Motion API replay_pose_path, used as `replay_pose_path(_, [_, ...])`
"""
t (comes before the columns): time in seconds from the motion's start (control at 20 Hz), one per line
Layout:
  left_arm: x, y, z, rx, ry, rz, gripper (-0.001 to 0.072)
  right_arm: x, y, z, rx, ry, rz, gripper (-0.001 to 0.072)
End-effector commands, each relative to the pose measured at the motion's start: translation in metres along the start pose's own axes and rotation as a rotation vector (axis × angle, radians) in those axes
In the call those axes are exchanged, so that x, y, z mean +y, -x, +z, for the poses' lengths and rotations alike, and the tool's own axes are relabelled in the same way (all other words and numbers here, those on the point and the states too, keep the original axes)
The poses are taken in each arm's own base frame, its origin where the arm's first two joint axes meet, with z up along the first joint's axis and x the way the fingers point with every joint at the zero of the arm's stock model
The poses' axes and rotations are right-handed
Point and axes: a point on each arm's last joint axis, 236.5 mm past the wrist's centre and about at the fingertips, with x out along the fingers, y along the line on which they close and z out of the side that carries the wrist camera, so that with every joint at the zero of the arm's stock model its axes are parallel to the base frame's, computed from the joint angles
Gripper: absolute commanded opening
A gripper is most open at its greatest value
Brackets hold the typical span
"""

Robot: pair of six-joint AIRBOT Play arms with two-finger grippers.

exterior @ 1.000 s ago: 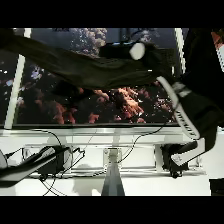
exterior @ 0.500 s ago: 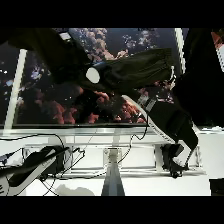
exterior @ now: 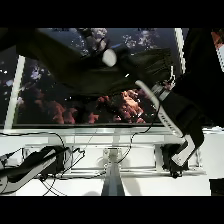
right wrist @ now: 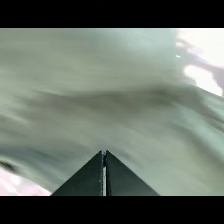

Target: Fold the clothes and pants, and hang the long-sleeved shirts on hangers.

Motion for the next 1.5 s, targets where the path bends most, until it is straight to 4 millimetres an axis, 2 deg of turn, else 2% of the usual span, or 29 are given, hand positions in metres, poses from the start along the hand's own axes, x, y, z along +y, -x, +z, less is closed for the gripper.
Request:
replay_pose_path(0.0, [0.064,-0.01,-0.025,0.095,0.026,0.216,0.0018,-0.1,0.043,-0.02,0.124,-0.099,-0.131,0.0034])
replay_pose_path(0.15, [0.088,-0.026,-0.012,0.013,0.105,0.254,0.0018,-0.169,0.073,-0.025,0.124,-0.205,-0.204,0.0034])
replay_pose_path(0.25, [0.085,-0.048,-0.006,-0.035,0.123,0.229,0.0017,-0.195,0.086,-0.028,0.12,-0.249,-0.229,0.0033])
replay_pose_path(0.3, [0.073,-0.06,-0.003,-0.061,0.157,0.189,0.0017,-0.203,0.09,-0.029,0.118,-0.263,-0.238,0.0033])
replay_pose_path(0.4, [0.037,-0.083,0.013,-0.154,0.269,0.077,0.0017,-0.209,0.093,-0.029,0.114,-0.27,-0.246,0.0033])
replay_pose_path(0.45, [0.016,-0.094,0.018,-0.187,0.314,0.025,0.0017,-0.209,0.093,-0.029,0.113,-0.27,-0.244,0.0033])
replay_pose_path(0.5, [-0.01,-0.107,0.013,-0.182,0.325,-0.023,0.0017,-0.206,0.092,-0.029,0.113,-0.266,-0.242,0.0033])
replay_pose_path(0.55, [-0.036,-0.12,-0.001,-0.141,0.304,-0.061,0.0017,-0.204,0.09,-0.028,0.114,-0.263,-0.238,0.0033])
replay_pose_path(0.65, [-0.085,-0.143,-0.044,-0.005,0.26,-0.139,0.0018,-0.201,0.089,-0.028,0.115,-0.259,-0.234,0.0034])
replay_pose_path(0.7, [-0.108,-0.152,-0.075,0.093,0.234,-0.176,0.0018,-0.198,0.087,-0.028,0.118,-0.255,-0.231,0.0033])
replay_pose_path(0.8, [-0.142,-0.16,-0.144,0.321,0.169,-0.233,0.0018,-0.198,0.087,-0.029,0.121,-0.255,-0.23,0.0033])
replay_pose_path(0.85, [-0.153,-0.16,-0.181,0.445,0.139,-0.254,0.0019,-0.198,0.087,-0.029,0.12,-0.254,-0.231,0.0033])
replay_pose_path(0.9, [-0.158,-0.159,-0.215,0.553,0.107,-0.263,0.0063,-0.198,0.087,-0.029,0.119,-0.254,-0.232,0.0033])
replay_pose_path(0.95, [-0.16,-0.157,-0.247,0.661,0.076,-0.266,0.0359,-0.198,0.088,-0.028,0.117,-0.254,-0.233,0.0033])
replay_pose_path(1.0, [-0.16,-0.155,-0.269,0.734,0.063,-0.267,0.0687,-0.199,0.088,-0.028,0.116,-0.254,-0.233,0.0034])
replay_pose_path(1.05, [-0.157,-0.155,-0.284,0.782,0.058,-0.266,0.0688,-0.199,0.088,-0.028,0.116,-0.254,-0.233,0.0033])
replay_pose_path(1.1, [-0.154,-0.157,-0.287,0.791,0.063,-0.261,0.0689,-0.199,0.088,-0.028,0.117,-0.254,-0.233,0.0033])
replay_pose_path(1.2, [-0.134,-0.164,-0.269,0.736,0.089,-0.227,0.0689,-0.199,0.088,-0.028,0.118,-0.253,-0.234,0.0034])
replay_pose_path(1.3, [-0.085,-0.166,-0.244,0.679,0.149,-0.15,0.0689,-0.199,0.088,-0.029,0.119,-0.254,-0.235,0.0034])
replay_pose_path(1.45, [0.005,-0.149,-0.222,0.662,0.294,-0.03,0.0688,-0.198,0.088,-0.03,0.125,-0.254,-0.232,0.0033])
